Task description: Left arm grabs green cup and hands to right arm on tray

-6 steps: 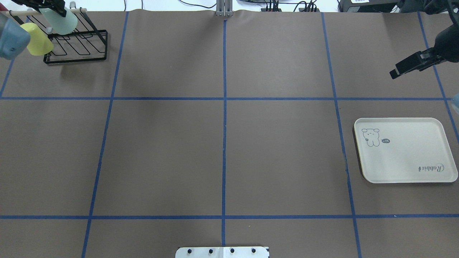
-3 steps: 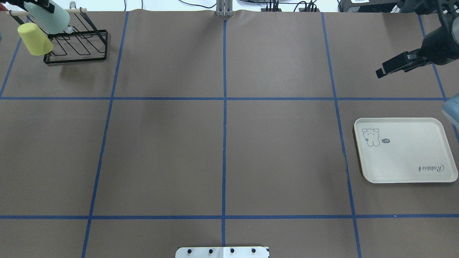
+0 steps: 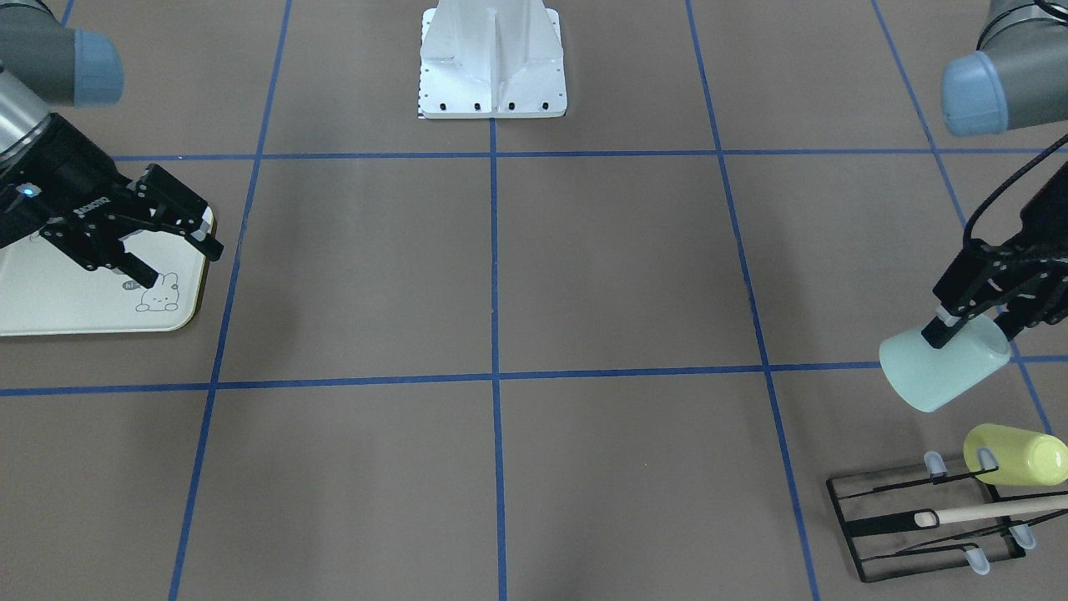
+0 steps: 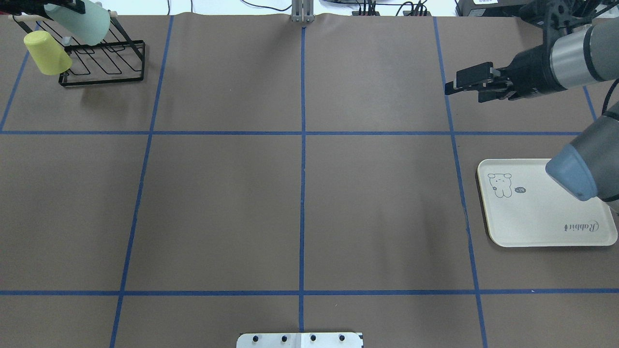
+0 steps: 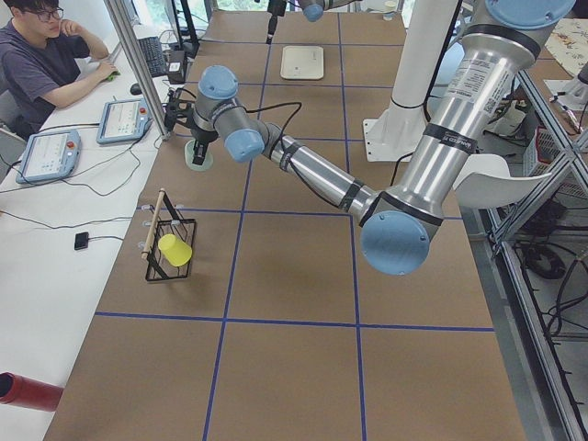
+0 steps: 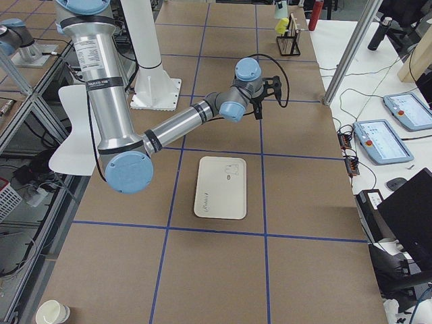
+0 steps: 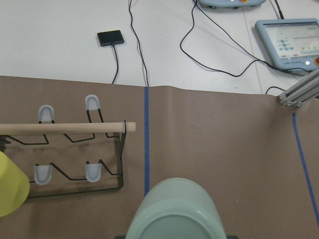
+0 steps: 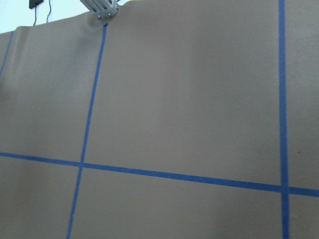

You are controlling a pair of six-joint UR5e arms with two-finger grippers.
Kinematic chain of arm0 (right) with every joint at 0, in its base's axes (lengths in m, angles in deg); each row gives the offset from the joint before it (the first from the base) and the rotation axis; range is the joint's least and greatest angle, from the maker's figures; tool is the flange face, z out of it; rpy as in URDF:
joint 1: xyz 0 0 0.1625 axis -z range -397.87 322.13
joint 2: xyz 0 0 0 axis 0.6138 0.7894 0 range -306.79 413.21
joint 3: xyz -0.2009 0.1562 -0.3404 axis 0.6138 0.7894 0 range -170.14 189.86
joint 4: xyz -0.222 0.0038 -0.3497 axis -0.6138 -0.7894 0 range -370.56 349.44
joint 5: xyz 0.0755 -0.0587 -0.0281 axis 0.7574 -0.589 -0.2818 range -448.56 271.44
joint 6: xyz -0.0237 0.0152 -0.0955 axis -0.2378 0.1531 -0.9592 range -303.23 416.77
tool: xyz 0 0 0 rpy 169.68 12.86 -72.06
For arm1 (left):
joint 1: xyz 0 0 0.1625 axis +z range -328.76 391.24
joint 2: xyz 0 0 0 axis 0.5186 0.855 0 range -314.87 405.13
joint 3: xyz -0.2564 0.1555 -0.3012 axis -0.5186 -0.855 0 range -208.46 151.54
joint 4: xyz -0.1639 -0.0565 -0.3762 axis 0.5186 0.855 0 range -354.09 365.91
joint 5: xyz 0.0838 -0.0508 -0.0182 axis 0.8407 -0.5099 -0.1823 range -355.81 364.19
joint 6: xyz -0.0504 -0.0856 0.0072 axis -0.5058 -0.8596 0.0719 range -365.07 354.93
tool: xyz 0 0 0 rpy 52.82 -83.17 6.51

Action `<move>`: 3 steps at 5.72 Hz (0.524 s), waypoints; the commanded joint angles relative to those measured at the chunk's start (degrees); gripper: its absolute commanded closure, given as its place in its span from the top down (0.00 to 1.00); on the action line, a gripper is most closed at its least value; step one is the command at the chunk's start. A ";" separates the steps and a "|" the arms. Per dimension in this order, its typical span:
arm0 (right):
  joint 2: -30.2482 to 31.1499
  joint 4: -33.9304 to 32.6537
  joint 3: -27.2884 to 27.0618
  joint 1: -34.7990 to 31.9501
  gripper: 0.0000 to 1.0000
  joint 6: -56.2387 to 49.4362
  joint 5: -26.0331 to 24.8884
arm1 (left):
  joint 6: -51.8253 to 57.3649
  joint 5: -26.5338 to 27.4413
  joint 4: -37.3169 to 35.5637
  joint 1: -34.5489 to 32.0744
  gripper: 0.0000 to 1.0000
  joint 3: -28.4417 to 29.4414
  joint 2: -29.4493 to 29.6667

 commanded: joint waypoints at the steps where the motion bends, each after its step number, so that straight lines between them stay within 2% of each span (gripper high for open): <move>1: -1.15 12.97 -0.06 2.05 0.99 21.26 -2.21 | -18.75 0.05 14.49 5.49 0.20 -0.59 -0.95; 2: -1.16 19.83 -0.06 3.09 0.99 29.64 -2.12 | -27.72 -0.04 21.17 7.95 0.20 -0.94 -0.95; 3: -1.33 21.56 -1.19 3.71 0.99 35.47 -1.86 | -35.82 -0.82 29.68 9.89 0.20 -1.03 -0.95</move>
